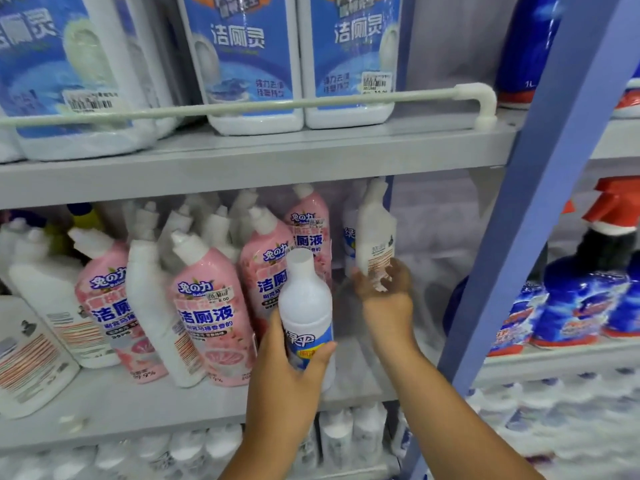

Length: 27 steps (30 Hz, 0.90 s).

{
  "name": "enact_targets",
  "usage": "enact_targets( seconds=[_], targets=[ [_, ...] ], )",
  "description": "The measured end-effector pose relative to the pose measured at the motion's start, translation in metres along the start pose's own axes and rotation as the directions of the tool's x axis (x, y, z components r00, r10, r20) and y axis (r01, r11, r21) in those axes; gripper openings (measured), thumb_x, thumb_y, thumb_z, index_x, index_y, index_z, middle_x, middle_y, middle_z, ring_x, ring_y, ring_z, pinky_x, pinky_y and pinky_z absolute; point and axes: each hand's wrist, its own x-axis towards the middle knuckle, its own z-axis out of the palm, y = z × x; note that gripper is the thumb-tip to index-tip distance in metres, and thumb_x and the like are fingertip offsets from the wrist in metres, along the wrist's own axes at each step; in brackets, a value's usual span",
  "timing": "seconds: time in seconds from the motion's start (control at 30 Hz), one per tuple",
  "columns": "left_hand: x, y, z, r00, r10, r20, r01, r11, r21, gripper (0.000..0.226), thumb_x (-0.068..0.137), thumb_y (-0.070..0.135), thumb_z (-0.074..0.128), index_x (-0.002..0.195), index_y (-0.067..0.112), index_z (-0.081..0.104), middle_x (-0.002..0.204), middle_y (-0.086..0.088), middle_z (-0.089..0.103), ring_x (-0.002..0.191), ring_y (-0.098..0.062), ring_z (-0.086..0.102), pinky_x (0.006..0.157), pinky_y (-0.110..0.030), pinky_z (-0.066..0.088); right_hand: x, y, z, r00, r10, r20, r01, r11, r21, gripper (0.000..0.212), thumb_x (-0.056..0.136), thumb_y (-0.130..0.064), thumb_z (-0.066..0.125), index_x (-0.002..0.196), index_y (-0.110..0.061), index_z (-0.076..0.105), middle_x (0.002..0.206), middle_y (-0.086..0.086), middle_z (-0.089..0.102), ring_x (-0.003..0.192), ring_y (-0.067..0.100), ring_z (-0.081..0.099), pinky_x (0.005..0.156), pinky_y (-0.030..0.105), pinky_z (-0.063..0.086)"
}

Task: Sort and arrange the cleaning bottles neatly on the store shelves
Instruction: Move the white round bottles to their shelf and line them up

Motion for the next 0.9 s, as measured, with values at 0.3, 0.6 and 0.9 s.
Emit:
enact_targets(
  seconds=[0.3, 0.6, 0.9],
  targets=[
    [-0.001, -0.02, -0.021, 0.997, 0.047, 0.067, -0.045, 0.999, -0.027, 0.092, 0.075, 0.023, 0.088, 0.141, 0.061, 0.037, 0.14, 0.031, 0.055, 0.124, 0.003, 0.058, 0.103, -0.035, 0.052, 0.072, 0.031, 0.029, 0.993, -0.055, -0.104, 0.021, 0.954, -0.299, 0.096, 0.048, -0.043, 0.09, 0.131, -0.022, 0.048, 0.121, 0.006, 0.061, 0.105, 0.026, 0.064, 0.087, 0.048, 0.06],
    [0.007, -0.036, -0.032, 0.985, 0.1, 0.141, -0.098, 0.995, -0.021, 0.097, 0.07, 0.027, 0.091, 0.14, 0.063, 0.036, 0.141, 0.025, 0.057, 0.127, -0.006, 0.059, 0.106, -0.039, 0.052, 0.093, 0.037, 0.01, 0.945, -0.115, -0.307, 0.02, 0.955, -0.297, 0.06, 0.053, -0.038, 0.082, 0.105, -0.032, 0.054, 0.105, 0.001, 0.066, 0.09, 0.023, 0.068, 0.074, 0.048, 0.061],
    [0.014, -0.043, -0.037, 0.98, 0.123, 0.156, -0.119, 0.992, -0.033, 0.093, 0.062, 0.046, 0.087, 0.138, 0.065, 0.035, 0.14, 0.028, 0.056, 0.123, -0.001, 0.06, 0.1, -0.026, 0.052, 0.013, 0.014, 0.052, 0.934, -0.298, -0.197, 0.215, 0.909, -0.358, 0.05, 0.083, -0.026, 0.08, 0.124, -0.017, 0.053, 0.115, -0.001, 0.057, 0.105, 0.011, 0.059, 0.089, 0.023, 0.051]
  ],
)
